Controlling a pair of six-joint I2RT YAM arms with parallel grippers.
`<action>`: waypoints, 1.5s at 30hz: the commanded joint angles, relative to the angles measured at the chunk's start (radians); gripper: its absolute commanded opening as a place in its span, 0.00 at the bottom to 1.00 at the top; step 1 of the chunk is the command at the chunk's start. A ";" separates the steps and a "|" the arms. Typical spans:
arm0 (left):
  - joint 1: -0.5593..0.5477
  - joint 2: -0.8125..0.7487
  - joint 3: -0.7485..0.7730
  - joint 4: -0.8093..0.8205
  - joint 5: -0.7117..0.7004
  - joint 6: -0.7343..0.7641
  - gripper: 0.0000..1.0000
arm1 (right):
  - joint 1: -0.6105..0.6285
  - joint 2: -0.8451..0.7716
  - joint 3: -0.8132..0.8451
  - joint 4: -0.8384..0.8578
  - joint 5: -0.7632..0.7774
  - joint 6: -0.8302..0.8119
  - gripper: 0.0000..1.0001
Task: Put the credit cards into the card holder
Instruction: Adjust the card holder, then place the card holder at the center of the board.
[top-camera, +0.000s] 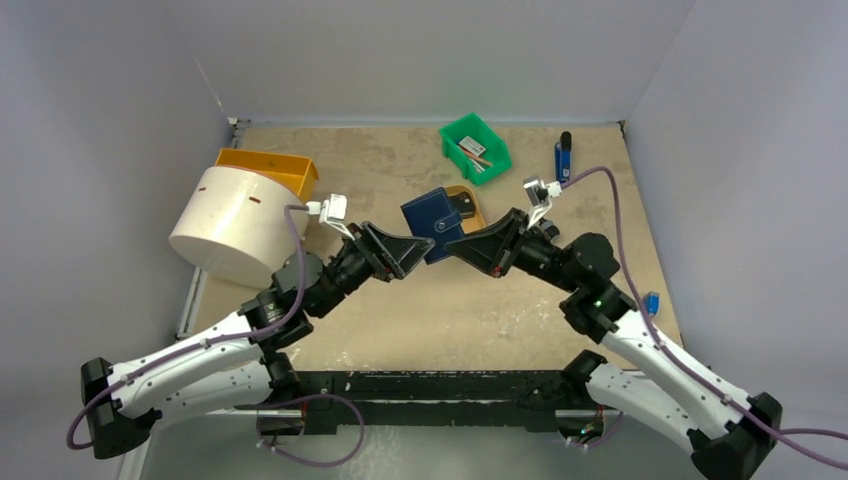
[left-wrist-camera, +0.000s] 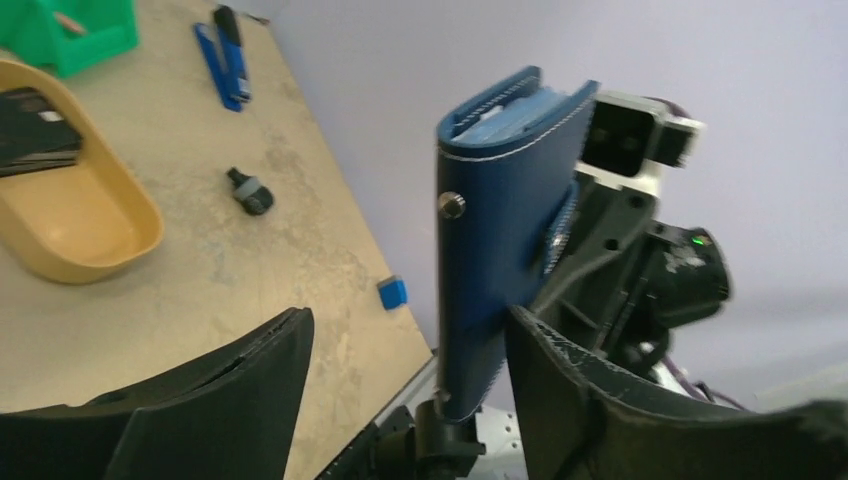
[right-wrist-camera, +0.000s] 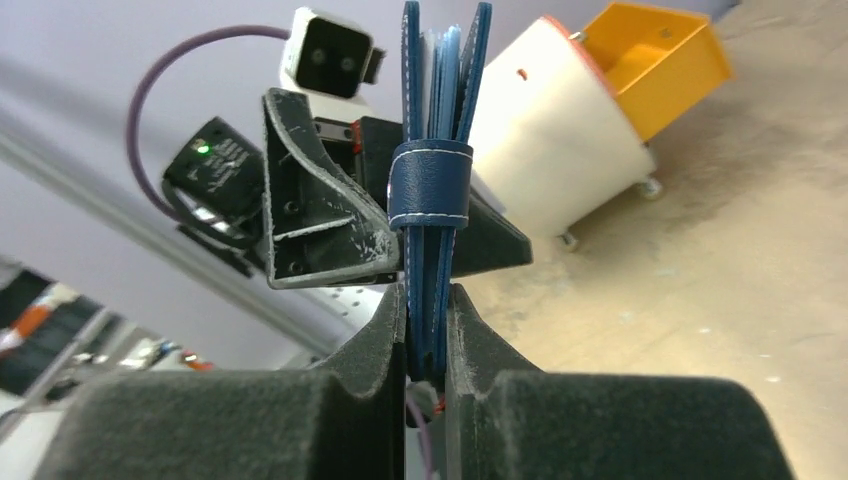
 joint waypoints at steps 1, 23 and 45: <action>0.003 -0.042 0.121 -0.299 -0.229 0.091 0.74 | 0.006 -0.064 0.194 -0.496 0.176 -0.293 0.00; 0.002 -0.224 0.167 -0.722 -0.654 0.143 0.72 | -0.007 0.917 0.480 -0.087 0.343 0.029 0.00; 0.003 -0.382 0.107 -0.753 -0.526 0.138 0.65 | -0.022 1.379 0.867 -0.117 0.527 0.169 0.00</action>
